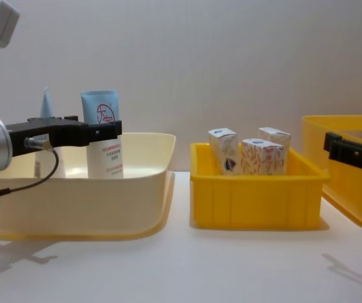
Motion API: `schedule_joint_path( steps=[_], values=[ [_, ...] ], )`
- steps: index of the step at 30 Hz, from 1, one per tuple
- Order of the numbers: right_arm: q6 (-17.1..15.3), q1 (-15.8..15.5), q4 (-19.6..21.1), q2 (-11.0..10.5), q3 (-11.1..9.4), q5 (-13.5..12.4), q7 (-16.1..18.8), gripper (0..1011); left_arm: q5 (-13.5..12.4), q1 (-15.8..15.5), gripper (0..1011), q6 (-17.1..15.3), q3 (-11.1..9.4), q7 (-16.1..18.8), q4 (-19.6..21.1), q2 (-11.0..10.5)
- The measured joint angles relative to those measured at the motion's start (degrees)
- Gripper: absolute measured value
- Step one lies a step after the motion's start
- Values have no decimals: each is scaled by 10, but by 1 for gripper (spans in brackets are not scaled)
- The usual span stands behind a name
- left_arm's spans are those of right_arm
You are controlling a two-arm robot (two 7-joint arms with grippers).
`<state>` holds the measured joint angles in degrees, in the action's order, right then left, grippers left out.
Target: Bimanual collaborative sorting of washing and personal care products
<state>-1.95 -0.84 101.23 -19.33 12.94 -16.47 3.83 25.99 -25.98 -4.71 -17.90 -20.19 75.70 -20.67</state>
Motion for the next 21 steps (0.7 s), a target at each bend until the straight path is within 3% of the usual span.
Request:
schedule_joint_path(
  steps=[8, 21],
  values=[
    [0, 0, 0, 0, 0, 0, 0, 1001, 7, -26, 1003, 10, -6, -27, -41, 12],
    [0, 0, 0, 0, 0, 0, 0, 1001, -3, -51, 1003, 14, -11, -24, -79, 27]
  ],
)
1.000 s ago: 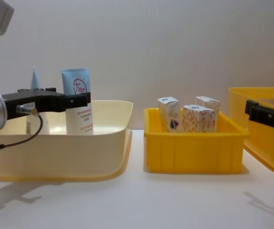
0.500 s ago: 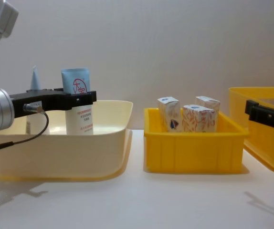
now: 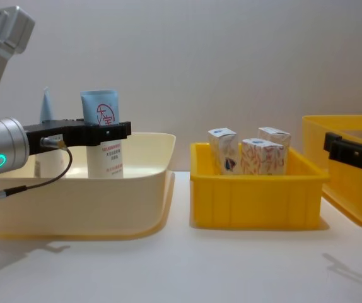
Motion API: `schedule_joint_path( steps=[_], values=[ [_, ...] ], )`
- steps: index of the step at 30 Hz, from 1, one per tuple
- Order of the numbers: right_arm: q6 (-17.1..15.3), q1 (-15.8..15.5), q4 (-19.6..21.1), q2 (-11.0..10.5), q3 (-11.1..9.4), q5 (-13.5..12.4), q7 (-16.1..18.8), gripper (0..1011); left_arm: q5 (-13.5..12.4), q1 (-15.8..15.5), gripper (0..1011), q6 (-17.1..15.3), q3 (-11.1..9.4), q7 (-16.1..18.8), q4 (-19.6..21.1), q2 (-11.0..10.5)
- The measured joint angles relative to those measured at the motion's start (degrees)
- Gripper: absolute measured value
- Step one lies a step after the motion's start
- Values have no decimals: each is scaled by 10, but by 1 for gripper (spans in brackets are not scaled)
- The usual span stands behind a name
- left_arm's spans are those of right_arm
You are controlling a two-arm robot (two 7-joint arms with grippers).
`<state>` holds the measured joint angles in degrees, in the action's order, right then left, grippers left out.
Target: Bimanual collaborative sorting of washing and personal care products
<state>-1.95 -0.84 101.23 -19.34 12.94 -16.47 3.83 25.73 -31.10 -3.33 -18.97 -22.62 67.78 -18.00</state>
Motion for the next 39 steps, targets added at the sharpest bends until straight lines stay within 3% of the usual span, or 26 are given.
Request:
schedule_joint_path(
  steps=[8, 29, 39],
  values=[
    [0, 0, 0, 0, 0, 0, 0, 1001, -6, -9, 914, 0, -1, 5, -14, 5],
    [0, 0, 0, 0, 0, 0, 0, 1001, -11, -16, 260, 1, -2, 9, -24, 10],
    [0, 0, 0, 0, 0, 0, 0, 1001, -9, -10, 225, 11, 6, 4, -17, 8]
  ],
)
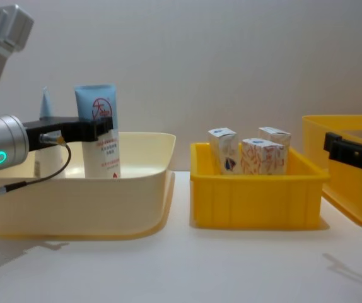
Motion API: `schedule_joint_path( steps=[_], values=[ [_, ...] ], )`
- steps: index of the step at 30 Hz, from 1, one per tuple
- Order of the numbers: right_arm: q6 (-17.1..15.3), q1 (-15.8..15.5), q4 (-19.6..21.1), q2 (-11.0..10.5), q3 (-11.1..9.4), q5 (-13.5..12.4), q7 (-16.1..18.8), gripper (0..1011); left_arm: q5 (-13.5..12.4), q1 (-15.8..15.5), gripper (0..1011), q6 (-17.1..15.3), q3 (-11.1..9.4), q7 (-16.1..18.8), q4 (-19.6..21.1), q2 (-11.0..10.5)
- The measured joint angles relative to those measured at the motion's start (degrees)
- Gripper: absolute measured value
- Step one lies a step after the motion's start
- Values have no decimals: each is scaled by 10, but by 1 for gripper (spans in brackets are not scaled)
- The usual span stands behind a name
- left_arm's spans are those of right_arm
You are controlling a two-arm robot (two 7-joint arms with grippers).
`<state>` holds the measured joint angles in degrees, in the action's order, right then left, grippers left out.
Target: Bimanual collaborative sorting of washing and personal care products
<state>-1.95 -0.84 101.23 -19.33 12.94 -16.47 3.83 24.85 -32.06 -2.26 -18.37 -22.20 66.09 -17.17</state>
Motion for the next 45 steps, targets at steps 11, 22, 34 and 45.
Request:
schedule_joint_path(
  steps=[11, 22, 34, 45],
  values=[
    [0, 0, 0, 0, 0, 0, 0, 1001, 28, 13, 225, 26, 20, -40, 42, -14],
    [0, 0, 0, 0, 0, 0, 0, 1001, 70, 17, 225, 26, 25, -97, 79, -24],
    [0, 0, 0, 0, 0, 0, 0, 1001, 117, 11, 225, 6, 8, -164, 101, -19],
    [0, 0, 0, 0, 0, 0, 0, 1001, 141, -6, 225, -6, -29, -212, 88, 7]
  ],
)
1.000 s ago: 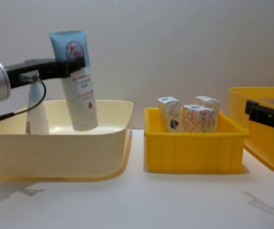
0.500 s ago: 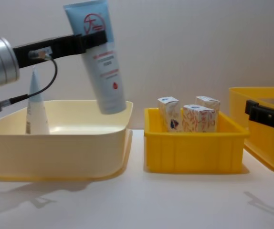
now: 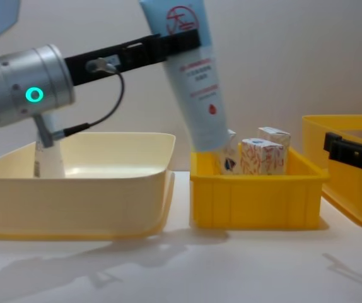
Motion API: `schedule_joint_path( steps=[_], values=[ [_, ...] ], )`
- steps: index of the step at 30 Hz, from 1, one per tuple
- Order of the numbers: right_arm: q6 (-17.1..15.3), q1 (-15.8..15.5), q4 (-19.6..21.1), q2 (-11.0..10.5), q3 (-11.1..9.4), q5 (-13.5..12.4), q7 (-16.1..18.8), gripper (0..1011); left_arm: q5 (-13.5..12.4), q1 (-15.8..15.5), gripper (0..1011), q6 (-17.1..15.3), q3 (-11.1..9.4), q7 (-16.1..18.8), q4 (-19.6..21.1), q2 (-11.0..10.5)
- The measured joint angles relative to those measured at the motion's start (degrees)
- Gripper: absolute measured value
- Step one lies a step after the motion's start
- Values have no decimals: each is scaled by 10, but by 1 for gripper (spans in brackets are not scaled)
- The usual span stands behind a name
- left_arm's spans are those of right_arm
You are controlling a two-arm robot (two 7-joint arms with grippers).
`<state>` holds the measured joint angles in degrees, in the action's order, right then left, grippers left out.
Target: Bimanual collaborative sorting of washing and personal care products
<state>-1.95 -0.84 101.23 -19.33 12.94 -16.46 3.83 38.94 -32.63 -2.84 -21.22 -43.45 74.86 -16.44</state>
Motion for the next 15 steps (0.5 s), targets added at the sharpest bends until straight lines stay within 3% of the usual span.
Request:
schedule_joint_path(
  steps=[15],
  values=[
    [-5, 0, 3, -3, -1, -5, 11, 1001, -2, -11, 225, 9, -25, -8, -18, 15]
  ],
)
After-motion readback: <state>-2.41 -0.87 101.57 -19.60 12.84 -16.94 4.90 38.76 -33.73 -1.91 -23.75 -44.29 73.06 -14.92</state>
